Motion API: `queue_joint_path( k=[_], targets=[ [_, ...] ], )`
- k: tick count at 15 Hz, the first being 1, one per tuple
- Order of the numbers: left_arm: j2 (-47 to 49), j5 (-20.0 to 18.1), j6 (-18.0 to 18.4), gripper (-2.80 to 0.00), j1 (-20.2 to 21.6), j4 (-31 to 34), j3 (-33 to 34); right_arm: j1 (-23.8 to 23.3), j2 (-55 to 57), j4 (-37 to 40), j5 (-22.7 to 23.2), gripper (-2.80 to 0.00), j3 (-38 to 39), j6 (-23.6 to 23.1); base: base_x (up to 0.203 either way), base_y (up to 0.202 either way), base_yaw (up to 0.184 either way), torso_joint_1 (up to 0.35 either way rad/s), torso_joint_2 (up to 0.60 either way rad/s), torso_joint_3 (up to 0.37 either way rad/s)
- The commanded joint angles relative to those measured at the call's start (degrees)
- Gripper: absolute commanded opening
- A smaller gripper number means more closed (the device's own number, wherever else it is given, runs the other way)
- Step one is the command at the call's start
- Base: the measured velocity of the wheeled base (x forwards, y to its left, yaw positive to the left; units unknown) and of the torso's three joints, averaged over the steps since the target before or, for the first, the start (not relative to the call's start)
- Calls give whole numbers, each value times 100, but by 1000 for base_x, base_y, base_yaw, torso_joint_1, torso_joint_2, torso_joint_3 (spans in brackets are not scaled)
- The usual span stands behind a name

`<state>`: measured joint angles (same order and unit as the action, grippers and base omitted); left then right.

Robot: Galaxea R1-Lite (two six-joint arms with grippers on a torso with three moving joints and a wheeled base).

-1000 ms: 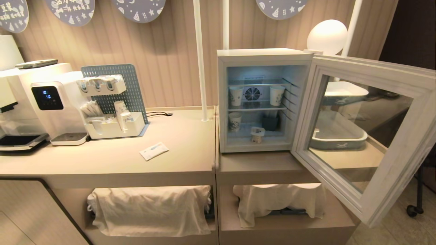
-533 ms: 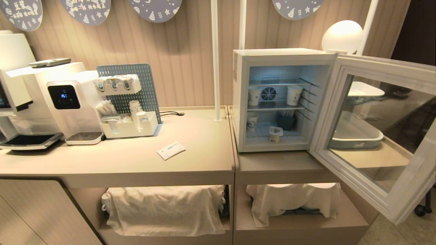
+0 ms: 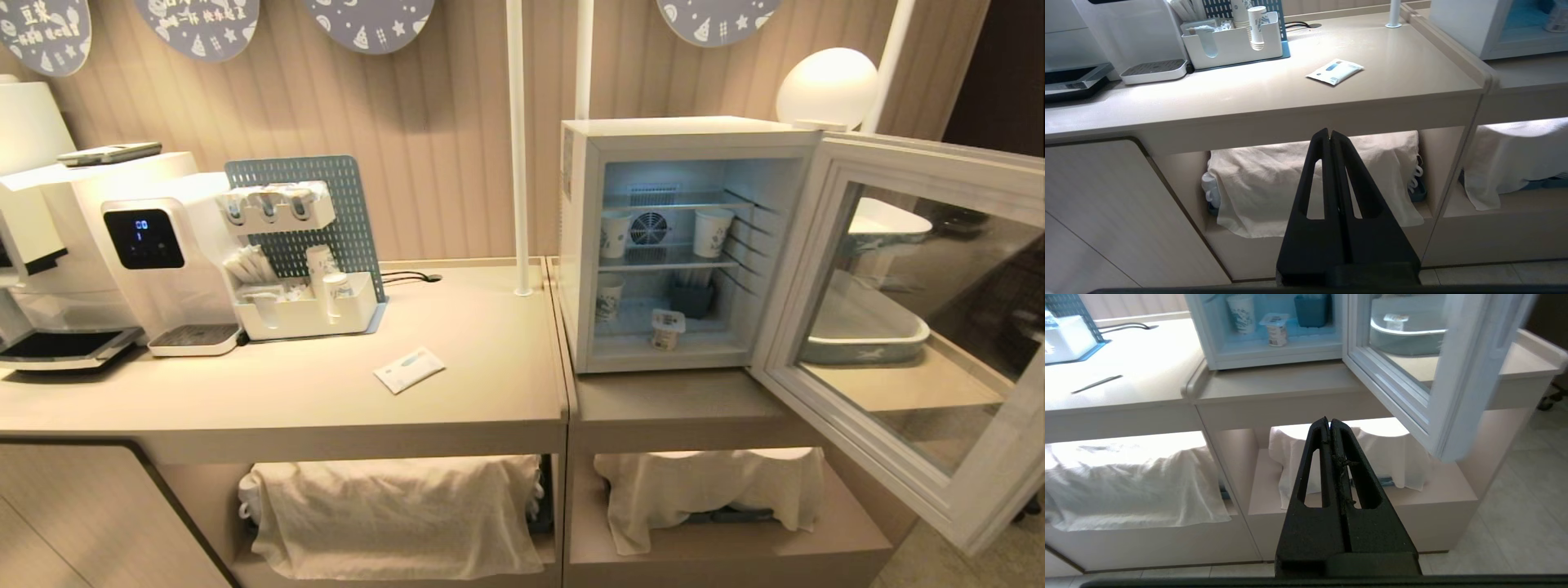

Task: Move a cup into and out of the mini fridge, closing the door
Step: Take the yoghurt out of the freezer

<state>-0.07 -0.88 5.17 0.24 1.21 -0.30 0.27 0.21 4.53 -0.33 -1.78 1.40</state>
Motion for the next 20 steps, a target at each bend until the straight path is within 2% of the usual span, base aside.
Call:
queue_joint_path(
  k=[1, 14, 15, 17, 19, 20],
  targets=[
    [7, 0, 2, -280, 2, -12, 4, 6, 6, 4, 2, -280, 2, 0, 197, 0, -3, 2, 17, -2],
    [7, 0, -16, -280, 2, -42, 13, 7, -6, -19, -16, -280, -93, -37, 190, 0, 0, 2, 4, 2],
    [7, 0, -16, -280, 2, -42, 13, 7, 65, 34, -10, -280, -395, -27, 84, 0, -8, 12, 15, -2],
    [7, -9, 0, -280, 2, -33, 12, 12, 580, 416, 16, -280, -1724, -11, 0, 0, 0, 0, 0, 0],
    [7, 0, -49, -280, 2, -41, 13, 27, 1635, 944, 133, -280, -3000, -88, 0, 0, 0, 0, 0, 0],
    [7, 9, -103, -280, 2, -42, 13, 31, 2245, 1147, 201, -280, -3308, -197, 0, 0, 0, 0, 0, 0]
  ],
)
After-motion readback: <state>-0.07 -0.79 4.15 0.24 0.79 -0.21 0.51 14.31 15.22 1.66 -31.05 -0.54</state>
